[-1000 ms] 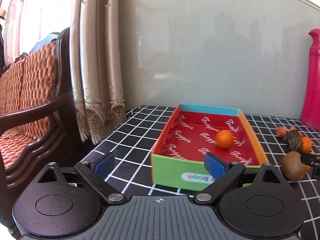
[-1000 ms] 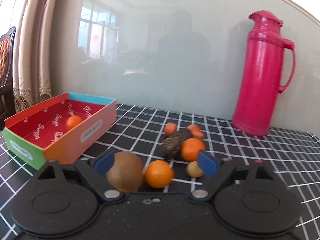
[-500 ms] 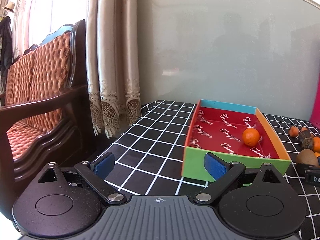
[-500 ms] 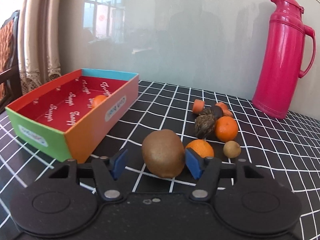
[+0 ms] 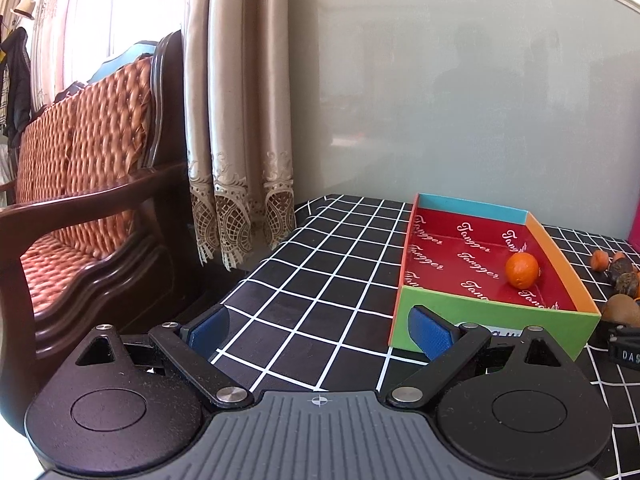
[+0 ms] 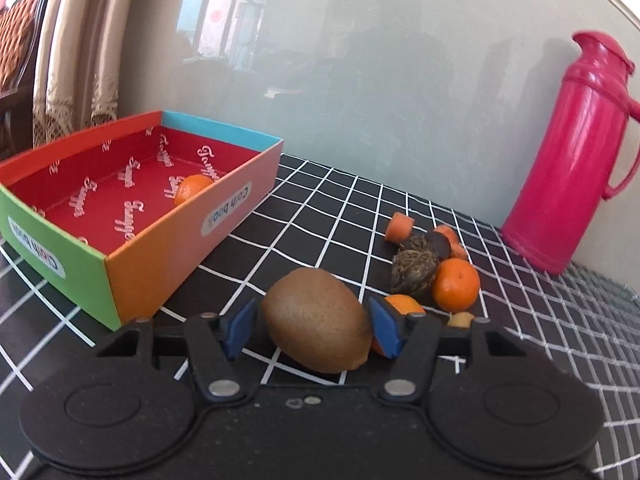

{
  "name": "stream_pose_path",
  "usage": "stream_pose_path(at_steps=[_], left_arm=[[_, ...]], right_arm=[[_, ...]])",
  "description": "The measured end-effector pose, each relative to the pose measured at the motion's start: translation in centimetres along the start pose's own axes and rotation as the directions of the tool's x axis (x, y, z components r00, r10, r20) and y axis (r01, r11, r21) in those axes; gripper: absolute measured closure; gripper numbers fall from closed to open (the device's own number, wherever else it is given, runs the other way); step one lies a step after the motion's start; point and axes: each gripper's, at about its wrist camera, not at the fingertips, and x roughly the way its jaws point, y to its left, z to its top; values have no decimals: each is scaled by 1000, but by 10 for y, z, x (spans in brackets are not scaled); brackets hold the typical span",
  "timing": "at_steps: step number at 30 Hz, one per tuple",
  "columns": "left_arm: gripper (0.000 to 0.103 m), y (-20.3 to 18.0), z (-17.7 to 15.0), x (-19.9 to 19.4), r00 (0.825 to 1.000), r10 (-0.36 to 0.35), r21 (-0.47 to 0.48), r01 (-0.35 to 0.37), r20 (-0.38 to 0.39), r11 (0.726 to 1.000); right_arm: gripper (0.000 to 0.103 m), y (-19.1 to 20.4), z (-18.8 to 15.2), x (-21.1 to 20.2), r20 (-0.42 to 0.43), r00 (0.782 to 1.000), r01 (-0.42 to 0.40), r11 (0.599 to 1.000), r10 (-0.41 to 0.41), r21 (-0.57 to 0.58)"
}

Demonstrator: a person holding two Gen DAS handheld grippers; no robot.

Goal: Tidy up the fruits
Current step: 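Carry the kiwi with the right gripper into the red box and release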

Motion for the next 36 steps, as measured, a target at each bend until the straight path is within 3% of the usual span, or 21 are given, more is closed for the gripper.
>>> stream_pose_path(at_steps=[8, 12, 18, 28, 33, 36], left_arm=[[8, -8, 2, -1, 1000, -14, 4, 14, 5, 1000], [8, -15, 1, -3, 1000, -17, 29, 17, 6, 999], [8, -14, 2, -5, 1000, -16, 23, 15, 11, 1000], [8, 5, 4, -9, 1000, 0, -6, 1, 25, 1000], [8, 19, 3, -11, 999, 20, -23, -20, 28, 1000], [8, 27, 3, -12, 999, 32, -23, -32, 29, 999]], right_arm=[[41, -2, -5, -5, -13, 999, -35, 999, 35, -3], [51, -4, -3, -5, -20, 999, -38, 999, 38, 11], [53, -11, 1, -7, -24, 997, -77, 994, 79, 73], [53, -4, 28, -43, 126, 989, -90, 991, 78, 95], [53, 13, 41, -57, 199, 973, -135, 987, 116, 82], [53, 28, 46, -55, 199, 969, -165, 984, 149, 66]])
